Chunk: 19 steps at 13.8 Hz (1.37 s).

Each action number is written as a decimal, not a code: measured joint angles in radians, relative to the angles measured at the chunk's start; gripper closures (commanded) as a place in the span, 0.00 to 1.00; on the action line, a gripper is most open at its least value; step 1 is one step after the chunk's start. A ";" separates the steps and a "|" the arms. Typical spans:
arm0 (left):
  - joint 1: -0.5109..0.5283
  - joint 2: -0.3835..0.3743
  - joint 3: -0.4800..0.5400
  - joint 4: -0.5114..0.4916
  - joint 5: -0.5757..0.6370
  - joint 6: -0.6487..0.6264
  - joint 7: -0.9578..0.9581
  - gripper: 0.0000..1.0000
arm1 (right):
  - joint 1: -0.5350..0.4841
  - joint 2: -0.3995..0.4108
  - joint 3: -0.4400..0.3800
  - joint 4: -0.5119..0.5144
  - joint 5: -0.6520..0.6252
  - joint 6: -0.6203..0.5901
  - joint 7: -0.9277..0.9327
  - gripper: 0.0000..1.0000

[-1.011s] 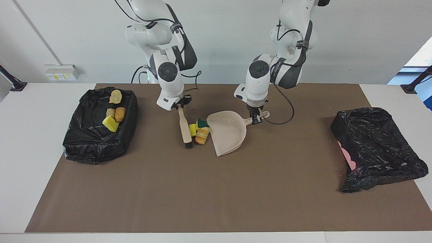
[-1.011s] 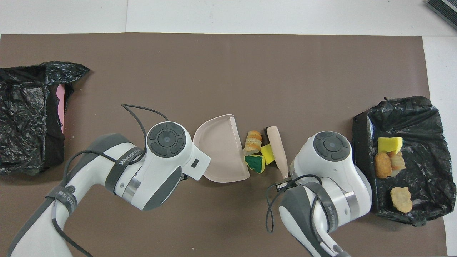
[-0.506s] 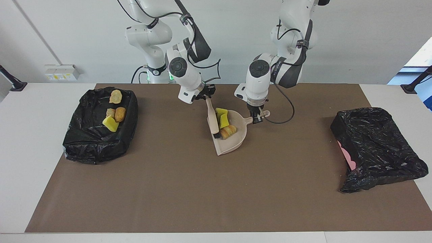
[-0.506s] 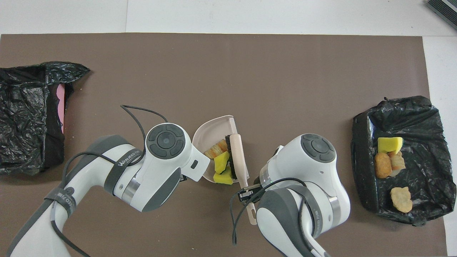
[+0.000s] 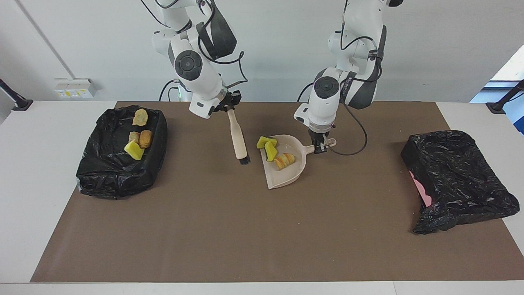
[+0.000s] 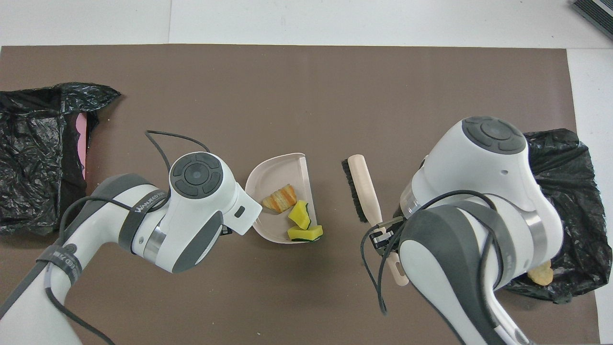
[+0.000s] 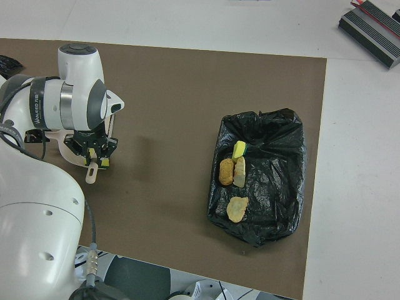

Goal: Sweep and dump trash in bin
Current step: 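Sweep the bread and sponges into the dustpan with the right gripper, then carry the loaded dustpan with the left gripper toward the bag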

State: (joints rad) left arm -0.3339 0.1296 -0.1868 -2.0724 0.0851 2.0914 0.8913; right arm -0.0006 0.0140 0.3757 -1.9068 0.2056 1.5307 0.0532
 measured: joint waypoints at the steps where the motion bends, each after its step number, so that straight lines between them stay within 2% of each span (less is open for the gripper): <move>1: 0.012 0.000 0.000 0.003 0.000 0.000 0.018 1.00 | 0.021 -0.005 0.003 -0.021 -0.046 -0.001 0.027 1.00; 3: 0.040 -0.002 0.001 0.012 -0.012 0.000 0.070 1.00 | 0.056 -0.040 0.010 -0.117 -0.073 0.035 0.130 1.00; 5: 0.080 -0.012 0.004 0.028 -0.036 -0.015 0.132 1.00 | 0.115 -0.083 0.013 -0.239 -0.074 0.137 0.215 1.00; 7: 0.127 -0.034 0.009 0.051 -0.043 -0.048 0.198 1.00 | 0.171 -0.100 0.019 -0.305 -0.069 0.212 0.283 1.00; 10: 0.224 -0.097 0.016 0.071 -0.046 -0.090 0.347 1.00 | 0.249 -0.110 0.020 -0.322 0.018 0.240 0.450 1.00; 13: 0.336 -0.161 0.025 0.090 -0.047 -0.147 0.453 1.00 | 0.369 -0.128 0.021 -0.323 0.118 0.329 0.639 1.00; 15: 0.413 -0.192 0.036 0.095 -0.048 -0.172 0.522 1.00 | 0.450 -0.128 0.022 -0.344 0.132 0.402 0.736 1.00; 19: 0.586 -0.211 0.069 0.103 -0.081 -0.176 0.636 1.00 | 0.521 -0.127 0.022 -0.457 0.132 0.535 0.765 1.00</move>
State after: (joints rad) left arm 0.2518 -0.0816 -0.1182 -1.9693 0.0042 1.9158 1.5276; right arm 0.5208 -0.1131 0.3982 -2.3637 0.3380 2.0654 0.8178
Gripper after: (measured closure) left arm 0.678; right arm 0.727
